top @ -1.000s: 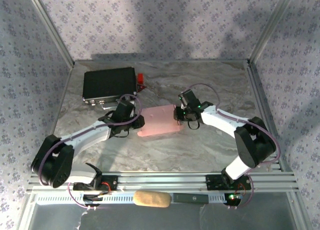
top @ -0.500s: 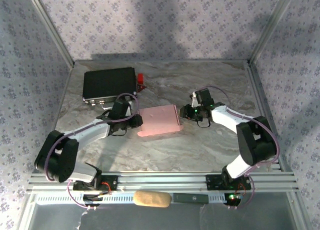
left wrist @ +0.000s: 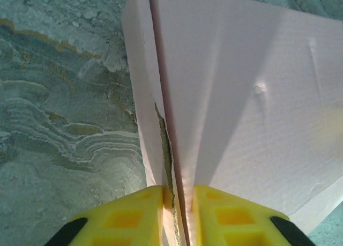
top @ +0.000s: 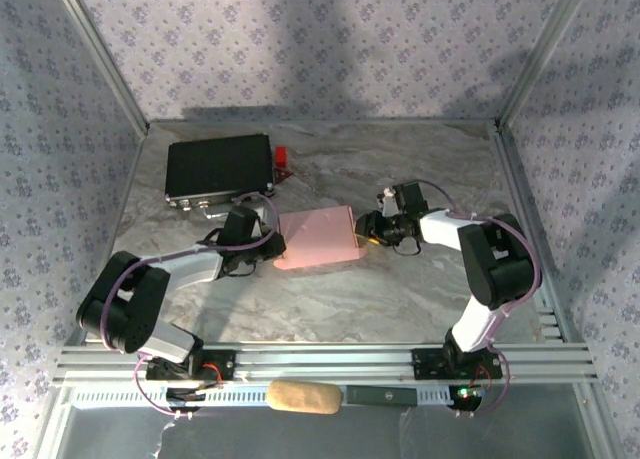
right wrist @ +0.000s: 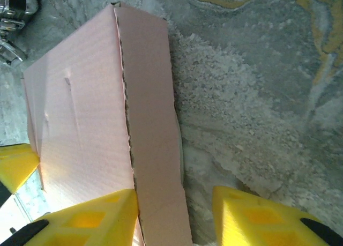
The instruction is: Fold the paper box
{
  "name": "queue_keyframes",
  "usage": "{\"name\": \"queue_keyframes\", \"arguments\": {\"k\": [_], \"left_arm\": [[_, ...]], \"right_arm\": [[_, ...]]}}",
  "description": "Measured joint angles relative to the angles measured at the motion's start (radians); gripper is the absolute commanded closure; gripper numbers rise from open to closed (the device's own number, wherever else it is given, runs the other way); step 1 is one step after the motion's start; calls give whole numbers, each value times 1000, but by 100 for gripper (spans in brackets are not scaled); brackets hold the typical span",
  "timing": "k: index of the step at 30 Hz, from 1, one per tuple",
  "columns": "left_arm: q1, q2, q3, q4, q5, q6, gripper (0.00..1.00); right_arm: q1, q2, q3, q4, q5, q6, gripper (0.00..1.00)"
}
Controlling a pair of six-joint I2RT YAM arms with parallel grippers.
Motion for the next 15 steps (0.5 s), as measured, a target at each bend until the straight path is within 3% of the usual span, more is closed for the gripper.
{"name": "queue_keyframes", "arguments": {"k": [15], "left_arm": [[39,1,-57,114,42,-3,95]], "right_arm": [[1,31,-48,138,-158,50,41]]}}
